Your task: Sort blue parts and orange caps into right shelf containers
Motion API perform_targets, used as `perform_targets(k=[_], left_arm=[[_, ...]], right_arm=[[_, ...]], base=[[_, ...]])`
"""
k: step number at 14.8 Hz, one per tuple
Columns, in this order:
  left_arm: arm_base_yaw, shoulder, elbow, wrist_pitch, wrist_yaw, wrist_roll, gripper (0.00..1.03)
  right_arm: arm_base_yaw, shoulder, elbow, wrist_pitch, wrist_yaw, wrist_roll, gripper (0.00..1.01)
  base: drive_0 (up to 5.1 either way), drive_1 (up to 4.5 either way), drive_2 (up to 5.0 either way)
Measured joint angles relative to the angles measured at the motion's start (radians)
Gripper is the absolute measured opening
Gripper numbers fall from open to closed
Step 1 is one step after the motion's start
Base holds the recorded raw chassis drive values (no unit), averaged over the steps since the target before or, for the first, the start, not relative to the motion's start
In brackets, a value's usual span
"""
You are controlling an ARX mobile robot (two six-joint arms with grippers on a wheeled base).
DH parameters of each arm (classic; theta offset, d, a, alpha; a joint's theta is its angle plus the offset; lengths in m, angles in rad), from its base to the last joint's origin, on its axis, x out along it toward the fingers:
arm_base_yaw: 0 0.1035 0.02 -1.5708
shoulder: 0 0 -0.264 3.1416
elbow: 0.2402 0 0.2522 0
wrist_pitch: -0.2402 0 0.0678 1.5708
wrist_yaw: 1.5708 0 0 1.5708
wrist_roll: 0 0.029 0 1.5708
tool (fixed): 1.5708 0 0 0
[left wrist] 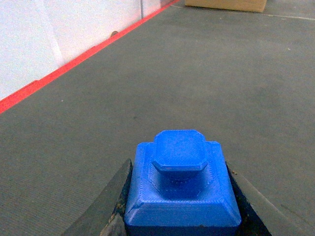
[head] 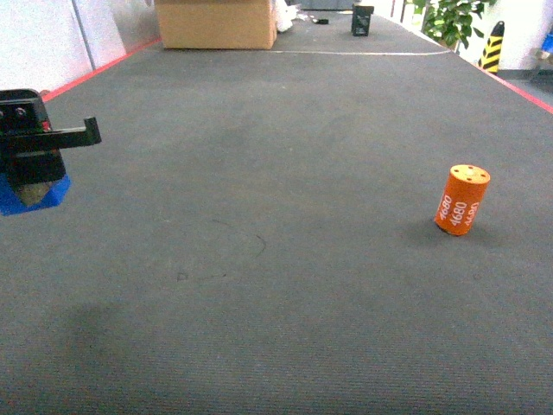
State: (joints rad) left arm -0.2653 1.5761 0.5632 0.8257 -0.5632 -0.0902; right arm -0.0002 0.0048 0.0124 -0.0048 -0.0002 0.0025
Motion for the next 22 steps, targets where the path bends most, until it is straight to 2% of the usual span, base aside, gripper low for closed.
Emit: perform_targets(k=[4,12,17,22], left_arm=[[-0.007,0.009,0.000,0.003,0.020,0.004,0.41],[-0.026,0.016,0.009,0.022,0.091,0.038,0.41],[-0.108,-0.002,-0.003,0.018,0.091,0.037,0.41],[-0.152,-0.023,-0.032,0.028,0.066,0.037,0.41]], right_arm=[[0.000,0.000,0.000,0.000,0.000,0.000,0.98],[0.000,0.000,0.000,0.000,0.000,0.000,0.98],[0.000,0.000,0.000,0.000,0.000,0.000,0.98],[0.000,0.000,0.000,0.000,0.000,0.000,0.98]], base=[[0.0,0.00,0.0],[0.0,0.00,0.0],[0.0,0.00,0.0],[0.0,0.00,0.0]])
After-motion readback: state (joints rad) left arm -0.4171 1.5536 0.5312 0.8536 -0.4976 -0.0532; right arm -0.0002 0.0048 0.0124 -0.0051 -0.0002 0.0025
